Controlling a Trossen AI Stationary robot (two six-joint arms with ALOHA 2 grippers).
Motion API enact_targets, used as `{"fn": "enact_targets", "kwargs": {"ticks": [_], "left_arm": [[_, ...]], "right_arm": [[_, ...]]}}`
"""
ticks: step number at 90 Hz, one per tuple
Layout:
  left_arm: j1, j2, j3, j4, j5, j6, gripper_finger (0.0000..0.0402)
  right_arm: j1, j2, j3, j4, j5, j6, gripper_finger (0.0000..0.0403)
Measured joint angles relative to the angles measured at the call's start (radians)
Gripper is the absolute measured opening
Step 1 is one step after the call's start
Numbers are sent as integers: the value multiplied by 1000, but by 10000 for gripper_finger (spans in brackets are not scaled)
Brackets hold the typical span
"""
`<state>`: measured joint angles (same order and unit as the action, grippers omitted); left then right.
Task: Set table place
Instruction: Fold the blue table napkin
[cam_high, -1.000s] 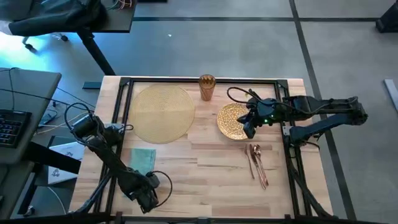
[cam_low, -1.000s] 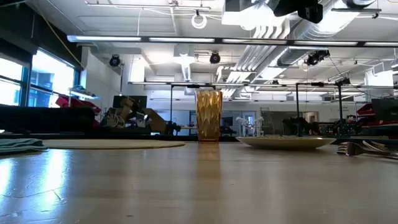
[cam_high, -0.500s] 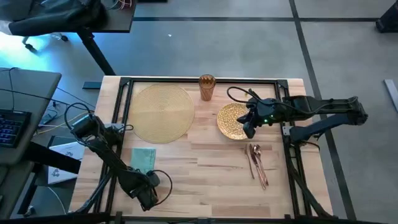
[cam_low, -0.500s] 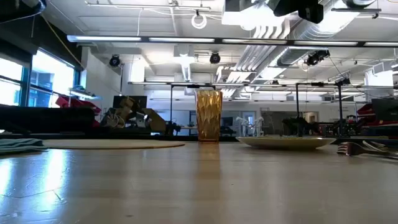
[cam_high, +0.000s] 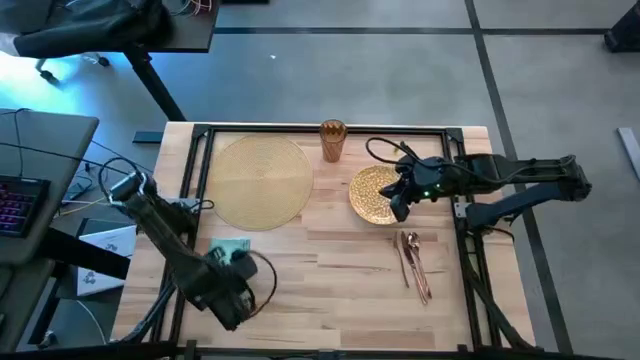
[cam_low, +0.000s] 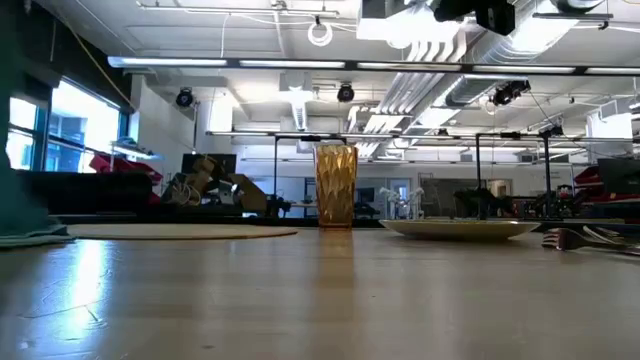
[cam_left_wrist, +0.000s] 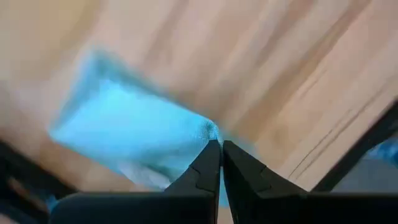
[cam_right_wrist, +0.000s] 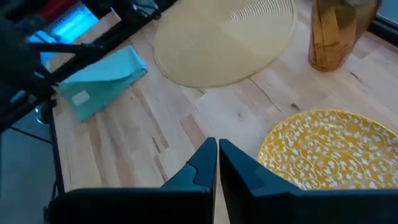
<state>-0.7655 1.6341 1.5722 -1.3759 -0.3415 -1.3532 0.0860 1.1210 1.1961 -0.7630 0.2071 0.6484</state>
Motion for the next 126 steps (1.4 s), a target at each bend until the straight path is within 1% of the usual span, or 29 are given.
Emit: {"fn": "enact_targets", "kwargs": {"ticks": [5,9,17,23,28,39,44,49,55,61,67,74,81,88,95,104,114,119,126], "left_arm": [[23,-21,69,-4,-84,60,0],[41,-34,124,2,-144,137,0],[71,-47,240,78,-230,379,0],[90,-47,321,158,-245,581,0],[107,-47,373,232,-248,698,0],[133,-47,444,362,-282,873,0],[140,-48,450,388,-279,915,0],[146,-48,444,370,-259,912,0],[146,-48,402,322,-196,868,0],[142,-45,332,257,-148,783,0],[127,-42,253,206,-123,684,0],[103,-43,172,170,-121,558,0],[72,-43,121,164,-122,450,0],[47,-42,114,197,-142,395,0],[30,-44,138,234,-184,385,0],[25,-44,176,222,-219,386,0],[34,-44,208,180,-251,386,0],[46,-45,213,162,-253,385,0],[62,-45,214,146,-250,368,0]], "right_arm": [[0,0,0,31,-3,-5,0],[0,0,0,60,-9,-20,0],[0,0,7,101,-11,-44,0],[0,0,26,109,-14,-52,0],[0,-1,44,110,-13,-63,0],[7,-1,79,97,-12,-88,0],[15,-2,81,96,2,-88,0],[25,-1,81,88,12,-84,0],[41,3,81,74,24,-77,0],[59,15,79,66,26,-70,0],[81,42,77,55,25,-70,0],[110,85,77,57,18,-71,0],[133,140,77,71,1,-70,0],[143,210,77,98,-45,-71,1],[144,280,76,144,-110,-76,7],[143,367,76,237,-189,-117,35],[150,466,76,370,-271,-203,87],[168,515,76,435,-288,-261,117],[203,582,76,515,-282,-336,158]]}}
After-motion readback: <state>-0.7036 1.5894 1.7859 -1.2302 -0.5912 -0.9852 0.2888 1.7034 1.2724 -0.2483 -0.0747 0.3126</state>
